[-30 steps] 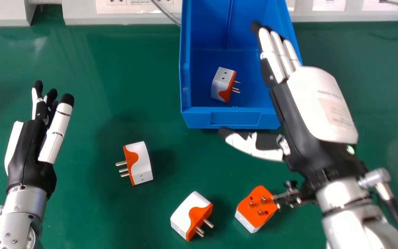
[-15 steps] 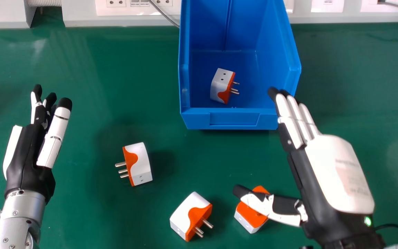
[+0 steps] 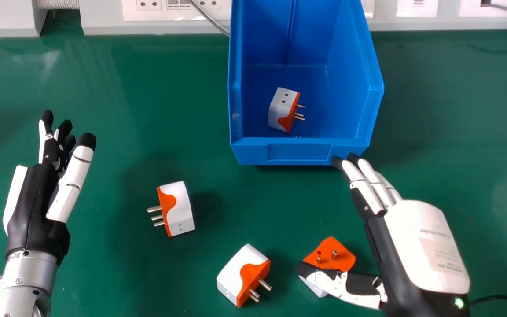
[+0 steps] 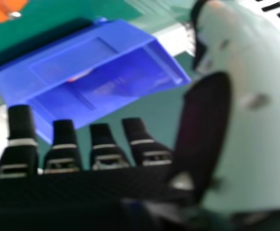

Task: Pick all objects and put in blue box

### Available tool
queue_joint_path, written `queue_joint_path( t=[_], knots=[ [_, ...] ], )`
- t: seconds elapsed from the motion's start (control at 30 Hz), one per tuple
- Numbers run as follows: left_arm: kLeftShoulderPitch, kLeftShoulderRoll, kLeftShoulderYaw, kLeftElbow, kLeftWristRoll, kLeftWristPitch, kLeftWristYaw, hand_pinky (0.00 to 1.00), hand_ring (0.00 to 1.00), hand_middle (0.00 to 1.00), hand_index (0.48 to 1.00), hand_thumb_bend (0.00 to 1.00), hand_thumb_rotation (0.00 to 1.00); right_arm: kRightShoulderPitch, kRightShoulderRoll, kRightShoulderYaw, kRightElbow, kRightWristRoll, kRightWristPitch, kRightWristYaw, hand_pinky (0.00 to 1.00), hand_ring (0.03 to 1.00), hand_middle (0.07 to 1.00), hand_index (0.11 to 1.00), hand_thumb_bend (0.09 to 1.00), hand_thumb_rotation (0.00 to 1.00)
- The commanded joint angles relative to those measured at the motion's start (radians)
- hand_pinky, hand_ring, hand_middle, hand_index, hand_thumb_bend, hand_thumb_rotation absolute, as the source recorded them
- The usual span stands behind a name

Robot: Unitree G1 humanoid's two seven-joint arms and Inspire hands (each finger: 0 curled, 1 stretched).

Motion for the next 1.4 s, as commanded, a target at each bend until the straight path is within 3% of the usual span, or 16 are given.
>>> queue_joint_path(
  t=[0.0,0.23,0.43,0.7,0.83,1.17,1.37],
  knots=[
    [0.003,0.007,0.005,-0.018,-0.009,-0.020,-0.004,1.00,1.00,1.00,1.000,0.50,0.72,-0.011,0.007,-0.006,0.004,-0.021,0.003,0.000,0.73,0.901,0.933,0.898,0.558,0.34],
    [0.004,0.008,0.007,-0.021,-0.012,-0.016,-0.003,1.00,1.00,1.00,1.000,0.50,0.72,-0.024,0.014,-0.002,0.051,-0.035,0.019,0.017,0.71,0.895,0.926,0.887,0.581,0.34],
    [0.001,0.008,0.005,-0.022,-0.003,-0.015,0.007,1.00,1.00,1.00,1.000,0.50,0.72,-0.041,0.013,-0.001,0.096,-0.043,0.052,0.048,0.71,0.888,0.921,0.882,0.583,0.34],
    [-0.008,0.013,0.008,-0.004,-0.004,-0.019,0.006,1.00,1.00,1.00,1.000,0.50,0.72,-0.062,0.039,0.036,0.104,-0.110,0.172,0.159,0.73,0.882,0.920,0.878,0.578,0.33],
    [-0.009,0.014,0.006,-0.014,0.000,-0.012,0.010,1.00,1.00,1.00,1.000,0.50,0.72,-0.090,0.043,0.051,0.113,-0.148,0.221,0.211,0.73,0.876,0.917,0.879,0.573,0.32],
    [-0.004,0.014,0.006,-0.020,-0.003,-0.009,0.007,1.00,1.00,1.00,1.000,0.50,0.73,-0.152,0.059,0.076,0.143,-0.209,0.327,0.305,0.75,0.863,0.905,0.877,0.553,0.29],
    [-0.011,0.018,0.010,-0.001,-0.008,-0.014,-0.001,1.00,1.00,1.00,1.000,0.50,0.73,-0.181,0.069,0.091,0.175,-0.226,0.373,0.332,0.76,0.866,0.906,0.878,0.545,0.30]
  ],
)
